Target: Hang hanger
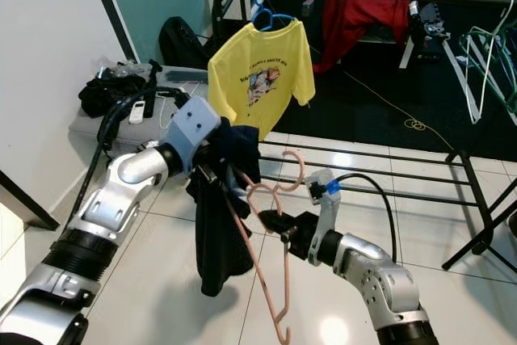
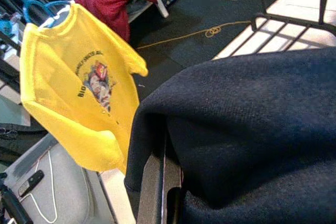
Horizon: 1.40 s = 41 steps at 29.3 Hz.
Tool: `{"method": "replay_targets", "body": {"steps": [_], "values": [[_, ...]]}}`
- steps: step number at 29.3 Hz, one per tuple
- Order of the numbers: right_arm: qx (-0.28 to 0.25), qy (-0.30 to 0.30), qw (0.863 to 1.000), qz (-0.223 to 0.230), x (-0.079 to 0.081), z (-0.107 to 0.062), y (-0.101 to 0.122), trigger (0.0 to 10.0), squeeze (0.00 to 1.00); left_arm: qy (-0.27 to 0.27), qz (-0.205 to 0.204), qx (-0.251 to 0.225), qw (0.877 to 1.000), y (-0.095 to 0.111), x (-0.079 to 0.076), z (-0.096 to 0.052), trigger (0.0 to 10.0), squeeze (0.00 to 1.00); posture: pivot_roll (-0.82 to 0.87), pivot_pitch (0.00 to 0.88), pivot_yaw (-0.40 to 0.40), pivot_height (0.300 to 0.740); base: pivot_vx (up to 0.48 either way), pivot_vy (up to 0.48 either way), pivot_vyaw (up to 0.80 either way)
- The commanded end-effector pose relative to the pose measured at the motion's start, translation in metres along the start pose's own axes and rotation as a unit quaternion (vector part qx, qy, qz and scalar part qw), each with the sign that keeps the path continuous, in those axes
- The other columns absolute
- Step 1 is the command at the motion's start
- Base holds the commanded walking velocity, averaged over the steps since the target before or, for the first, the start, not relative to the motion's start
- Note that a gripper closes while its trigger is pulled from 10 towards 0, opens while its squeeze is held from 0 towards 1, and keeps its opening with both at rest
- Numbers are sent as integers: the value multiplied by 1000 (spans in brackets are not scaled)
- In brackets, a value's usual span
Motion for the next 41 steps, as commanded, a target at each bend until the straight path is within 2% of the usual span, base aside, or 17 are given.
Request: {"method": "replay_targets", "body": {"steps": [1,6,9,14,19,22,25,26,28,29,30,32,35,37,38,39,41], "values": [[25,10,1000,9,5,2,-6,10000,0,-10,17,-13,1000,7,-3,3,10000,0,-69,83,34,740,0,0,0],[75,-13,997,31,-3,1,-20,10000,0,-19,34,-10,999,6,-4,3,10000,0,-67,86,34,740,0,0,0],[89,-61,993,45,-16,0,-26,10000,0,-20,39,-11,999,7,-4,3,10000,0,-67,91,33,740,0,0,0],[82,-134,983,98,-36,0,-30,10000,0,-29,27,-28,999,14,-6,1,10000,0,-66,96,34,740,0,0,0],[35,-177,969,167,-52,3,-30,10000,0,-91,-2,-48,995,20,-26,-6,10000,0,-58,100,35,740,0,0,0],[26,-231,958,167,-67,1,-26,10000,0,-99,-4,-42,994,18,-30,-7,10000,0,-58,101,34,740,0,0,0],[26,-231,958,167,-67,1,-26,10000,0,-99,-4,-42,994,18,-30,-7,10000,0,-58,101,34,740,0,0,0],[23,-280,947,158,-79,-3,-22,10000,0,-99,-3,-35,994,15,-31,-8,10000,0,-58,103,34,740,0,0,0],[23,-280,947,158,-79,-3,-22,10000,0,-99,-3,-35,994,15,-31,-8,10000,0,-58,103,34,740,0,0,0],[7,-353,925,139,-96,-11,-14,10000,0,-91,-1,-25,996,11,-31,-8,10000,0,-59,105,34,740,0,0,0],[7,-353,925,139,-96,-11,-14,10000,0,-91,-1,-25,996,11,-31,-8,10000,0,-59,105,34,740,0,0,0],[-23,-464,874,142,-120,-26,1,10000,0,-94,-3,-22,995,9,-37,-7,10000,0,-59,105,38,740,0,0,0],[-24,-462,871,162,-121,-21,6,10000,0,-94,-6,-27,995,11,-40,-5,10000,0,-57,105,38,740,0,0,0],[6,-369,914,170,-102,8,10,10000,0,-88,-5,-28,996,12,-43,-2,10000,0,-57,105,38,740,0,0,0],[6,-369,914,170,-102,8,10,10000,0,-88,-5,-28,996,12,-43,-2,10000,0,-57,105,38,740,0,0,0],[16,-338,925,171,-93,18,11,10000,0,-74,-2,-28,997,12,-41,0,10000,0,-58,105,39,740,0,0,0],[27,-335,925,178,-88,24,9,10000,0,-60,-3,-30,998,13,-39,3,10000,0,-61,107,36,740,0,0,0]]}}
Point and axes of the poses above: a point about 5 cm out from each wrist's last joint towards the gripper, its own z axis pointing out of the wrist towards the gripper, its own y axis along the axis of the wrist's last joint, x = y × z, the point moved 3 cm from there along z, pointing out of the wrist towards the gripper, and after that the axes turned 13 degrees about -z, right-handed, at the moved point
